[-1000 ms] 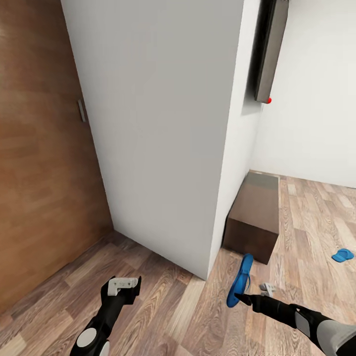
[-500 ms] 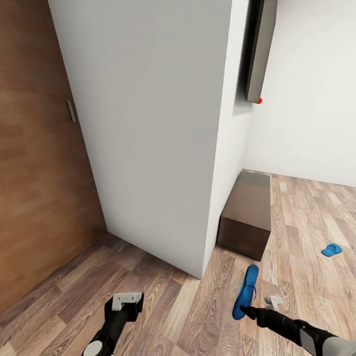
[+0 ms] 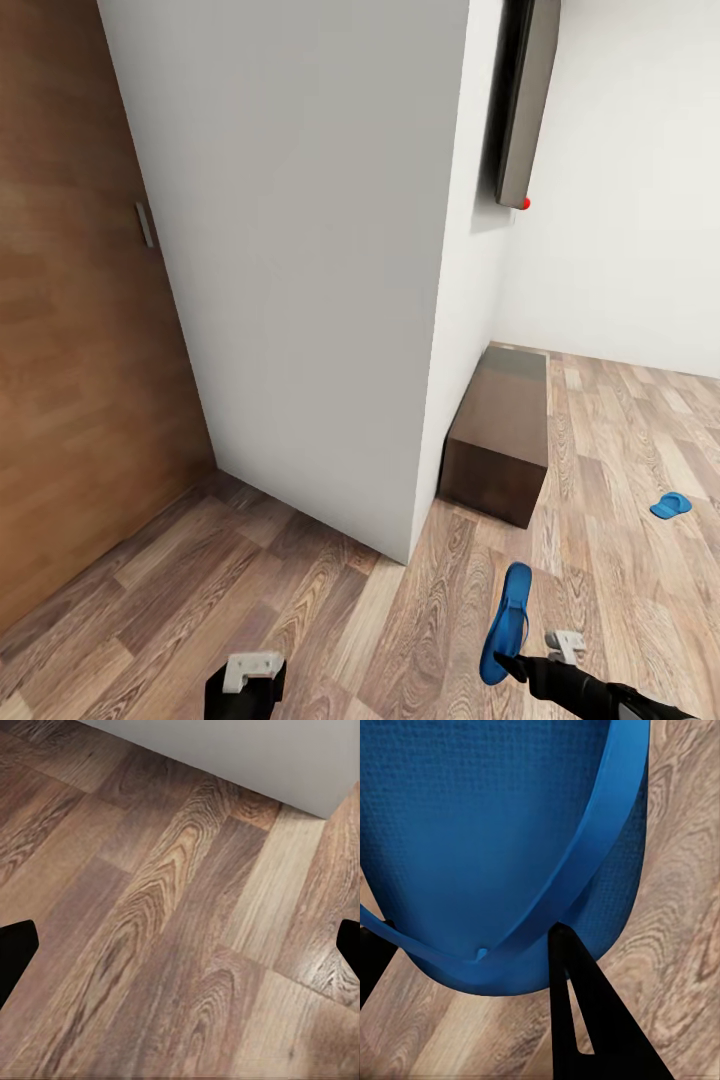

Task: In the bedroom, move the book from the bed onto either nightstand, and place the two sandals side by side next to the bed.

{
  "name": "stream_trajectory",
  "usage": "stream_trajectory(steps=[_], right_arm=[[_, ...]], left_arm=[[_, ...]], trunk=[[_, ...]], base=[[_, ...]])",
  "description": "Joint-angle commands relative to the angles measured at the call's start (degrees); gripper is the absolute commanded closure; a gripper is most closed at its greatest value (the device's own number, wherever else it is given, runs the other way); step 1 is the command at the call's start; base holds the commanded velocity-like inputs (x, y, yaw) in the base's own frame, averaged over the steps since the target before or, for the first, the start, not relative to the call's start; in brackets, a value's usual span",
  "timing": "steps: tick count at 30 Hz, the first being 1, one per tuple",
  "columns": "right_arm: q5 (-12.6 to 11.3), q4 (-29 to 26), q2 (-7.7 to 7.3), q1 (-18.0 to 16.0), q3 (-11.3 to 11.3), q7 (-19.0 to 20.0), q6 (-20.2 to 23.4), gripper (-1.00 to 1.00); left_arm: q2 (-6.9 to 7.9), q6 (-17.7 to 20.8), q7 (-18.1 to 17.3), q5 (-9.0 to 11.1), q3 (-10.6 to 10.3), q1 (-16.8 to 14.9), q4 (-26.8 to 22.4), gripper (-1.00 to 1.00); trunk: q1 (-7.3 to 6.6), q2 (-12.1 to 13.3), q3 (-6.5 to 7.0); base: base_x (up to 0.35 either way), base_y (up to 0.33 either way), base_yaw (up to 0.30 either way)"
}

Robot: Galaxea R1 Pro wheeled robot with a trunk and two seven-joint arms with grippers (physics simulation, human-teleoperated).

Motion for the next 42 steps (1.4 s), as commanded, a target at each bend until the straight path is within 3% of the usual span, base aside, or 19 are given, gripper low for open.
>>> stream_trajectory(steps=[1, 11, 22, 42], right_arm=[[-0.32, 0.20, 0.03, -0.07, 0.49, 0.29, -0.37, 1.00], [-0.23, 0.20, 0.12, -0.07, 0.54, -0.01, -1.06, 1.00], [-0.23, 0.20, 0.12, -0.07, 0.54, -0.01, -1.18, 1.00], [-0.23, 0.20, 0.12, -0.07, 0.54, -0.01, -1.18, 1.00]], left_arm=[[0.03, 0.02, 0.36, 0.36, -0.22, -0.04, 0.15, -1.00], [-0.03, -0.07, 0.34, 0.36, -0.35, -0.03, 0.64, -1.00], [0.02, -0.09, 0.41, 0.28, -0.32, -0.03, 0.57, -1.00], [0.00, -0.02, 0.43, 0.27, -0.41, 0.01, 0.57, -1.00]], trunk=[[-0.01, -0.03, -0.05], [-0.01, -0.03, -0.05], [-0.01, -0.03, -0.05], [-4.40, 8.00, 3.54]], base=[[0.000, 0.000, 0.000], [0.000, 0.000, -0.007], [0.000, 0.000, -0.251], [0.000, 0.000, -0.283]])
